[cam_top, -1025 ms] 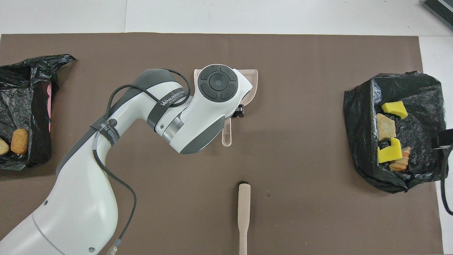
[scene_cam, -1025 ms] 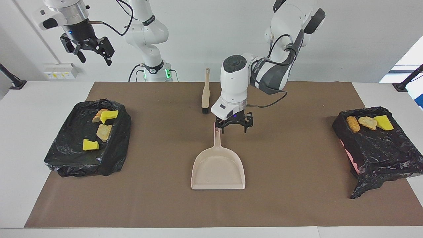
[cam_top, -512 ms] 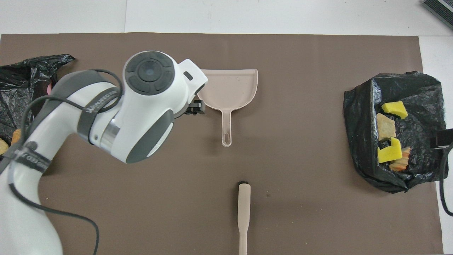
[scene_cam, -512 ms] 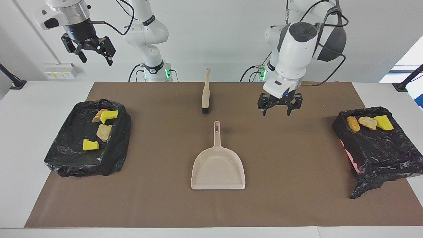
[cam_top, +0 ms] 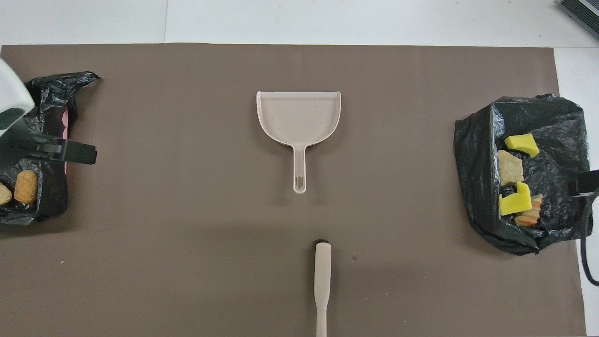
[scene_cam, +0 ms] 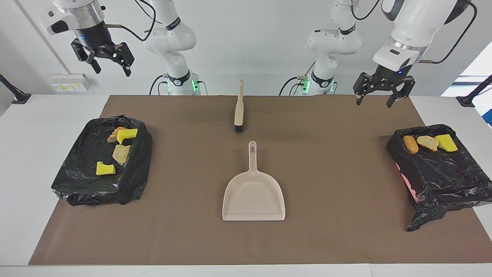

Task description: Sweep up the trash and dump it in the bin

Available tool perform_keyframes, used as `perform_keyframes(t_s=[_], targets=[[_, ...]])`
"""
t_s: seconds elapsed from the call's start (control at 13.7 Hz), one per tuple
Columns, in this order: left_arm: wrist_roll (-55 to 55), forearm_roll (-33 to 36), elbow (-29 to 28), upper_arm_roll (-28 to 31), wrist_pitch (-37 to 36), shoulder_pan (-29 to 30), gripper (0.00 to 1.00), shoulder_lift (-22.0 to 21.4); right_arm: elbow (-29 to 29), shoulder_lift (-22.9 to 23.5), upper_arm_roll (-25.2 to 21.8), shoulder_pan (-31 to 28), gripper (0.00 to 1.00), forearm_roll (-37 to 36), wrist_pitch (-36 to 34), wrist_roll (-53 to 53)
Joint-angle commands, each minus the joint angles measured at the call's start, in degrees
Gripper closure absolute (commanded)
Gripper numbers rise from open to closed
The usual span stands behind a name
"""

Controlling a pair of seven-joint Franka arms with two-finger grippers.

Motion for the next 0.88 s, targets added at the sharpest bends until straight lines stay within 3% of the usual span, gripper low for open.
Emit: perform_keyframes(t_s=[0.0, 0.29, 0.81], targets=[[5.95, -1.37, 3.44, 0.78, -4.82, 2.24, 0.00, -0.49, 0.64, -0.09, 0.35, -0.92, 0.00, 0.10, -0.94, -1.98], [5.97, -1.29, 10.73, 0.87, -11.41, 3.39, 0.00, 3.46, 0.55, -0.09, 0.26, -1.00, 0.00, 0.10, -1.11, -2.07], [5.36, -1.20, 11.37, 0.34, -11.25, 3.48, 0.00, 3.91, 0.55, -0.09, 0.17, -0.92, 0.00, 0.10, -1.11, -2.07]])
